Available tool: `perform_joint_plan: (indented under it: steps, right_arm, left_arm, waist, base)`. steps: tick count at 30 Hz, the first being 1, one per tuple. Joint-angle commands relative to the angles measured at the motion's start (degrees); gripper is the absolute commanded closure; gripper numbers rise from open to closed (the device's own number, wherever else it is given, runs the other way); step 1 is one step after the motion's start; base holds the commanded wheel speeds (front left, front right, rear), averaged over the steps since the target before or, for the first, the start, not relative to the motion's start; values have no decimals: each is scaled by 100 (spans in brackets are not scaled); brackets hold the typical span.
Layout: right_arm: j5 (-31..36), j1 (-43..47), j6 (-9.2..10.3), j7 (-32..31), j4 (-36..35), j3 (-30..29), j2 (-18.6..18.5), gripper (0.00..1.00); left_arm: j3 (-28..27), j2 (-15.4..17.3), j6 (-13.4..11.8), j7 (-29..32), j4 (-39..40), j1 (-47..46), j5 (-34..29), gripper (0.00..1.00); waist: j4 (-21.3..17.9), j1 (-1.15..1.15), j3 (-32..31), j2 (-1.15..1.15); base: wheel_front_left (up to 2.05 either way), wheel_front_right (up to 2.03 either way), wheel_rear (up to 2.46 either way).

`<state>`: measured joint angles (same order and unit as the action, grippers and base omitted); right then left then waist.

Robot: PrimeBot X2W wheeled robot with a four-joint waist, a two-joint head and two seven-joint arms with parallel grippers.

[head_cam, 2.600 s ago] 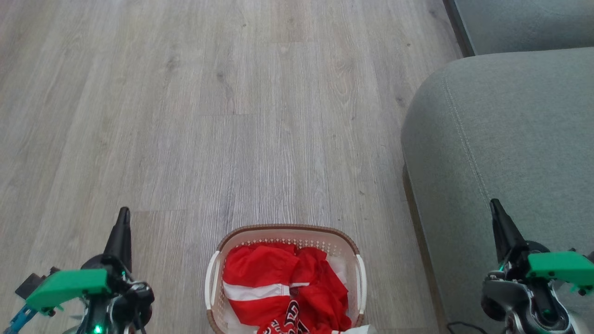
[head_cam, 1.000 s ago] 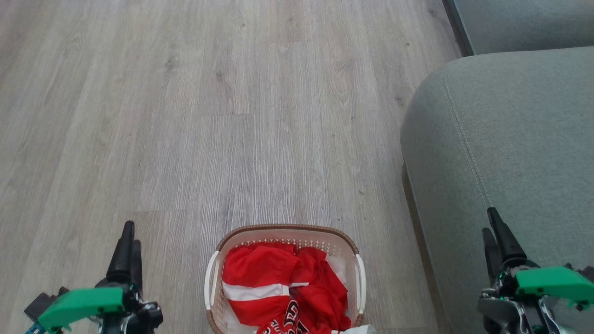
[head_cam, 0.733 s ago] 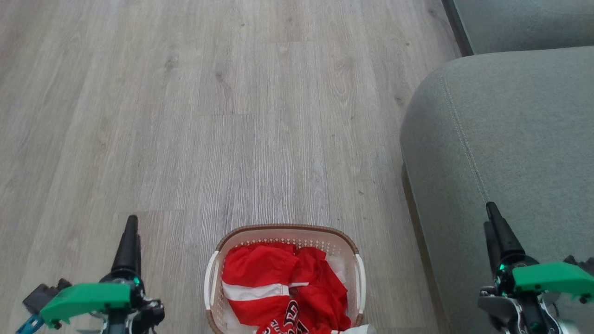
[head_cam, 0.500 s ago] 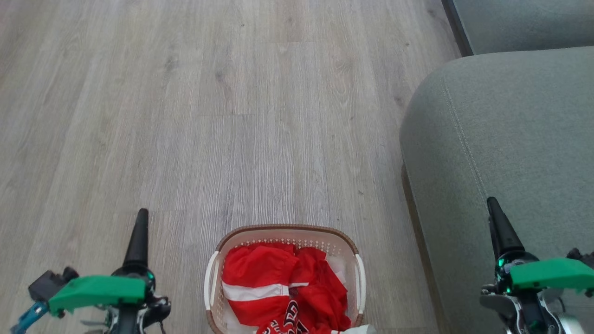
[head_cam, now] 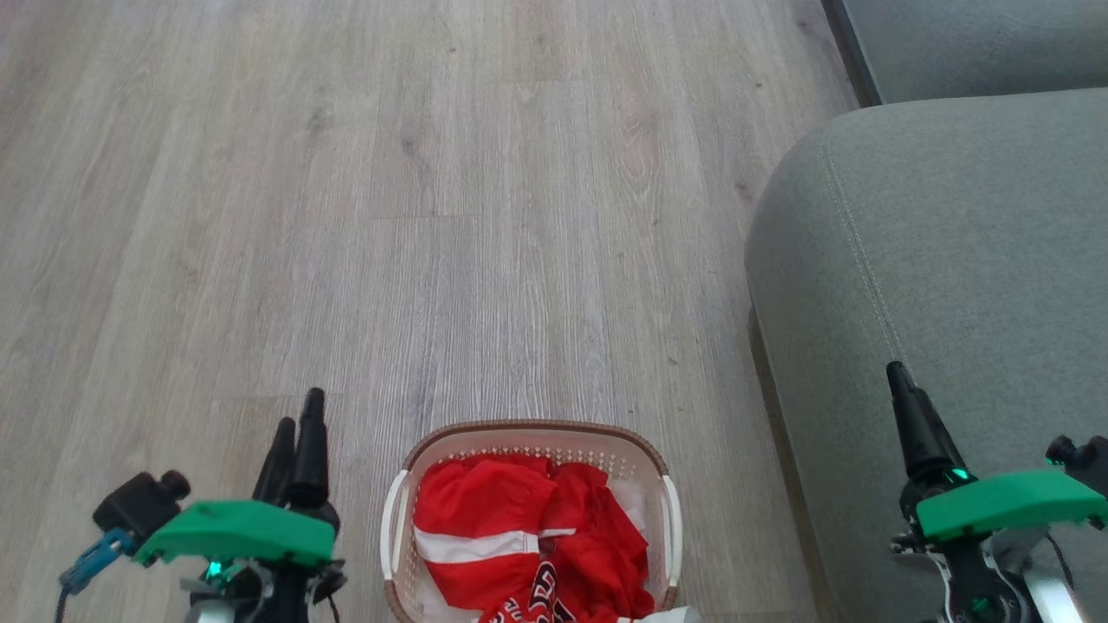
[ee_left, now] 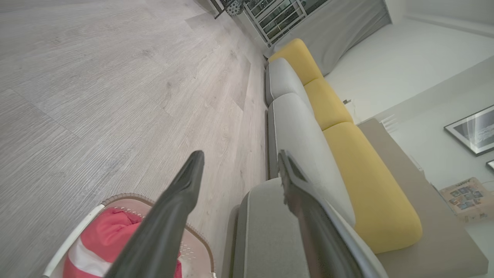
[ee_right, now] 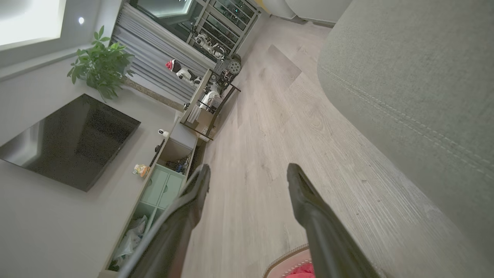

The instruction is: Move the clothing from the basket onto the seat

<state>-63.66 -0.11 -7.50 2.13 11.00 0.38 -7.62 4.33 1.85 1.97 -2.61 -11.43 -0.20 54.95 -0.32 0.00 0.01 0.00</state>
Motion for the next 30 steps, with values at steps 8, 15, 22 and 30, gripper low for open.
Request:
perform_joint_plan:
  steps: [8,15,22,30]
  right_arm:
    - [801,-284,0,218,-317,149,-202,0]
    - [1275,-285,1,337,-371,228,-278,0]
    - [1716,-297,1,455,-401,291,-329,0]
    - [2185,-321,1,590,-480,376,-400,0]
  left_arm:
    - [91,67,-191,-179,245,-319,-727,0]
    - [191,71,-296,-296,350,-337,-1231,0]
    - [281,75,-395,-414,438,-348,-1727,0]
    - [390,80,-493,-547,528,-366,-2277,0]
  waist:
    - [2,0,0,0]
    - [10,0,13,0]
    - [10,0,19,0]
    - [5,0,27,0]
  base:
    - [0,0,0]
    - [0,0,0]
    - [0,0,0]
    - [0,0,0]
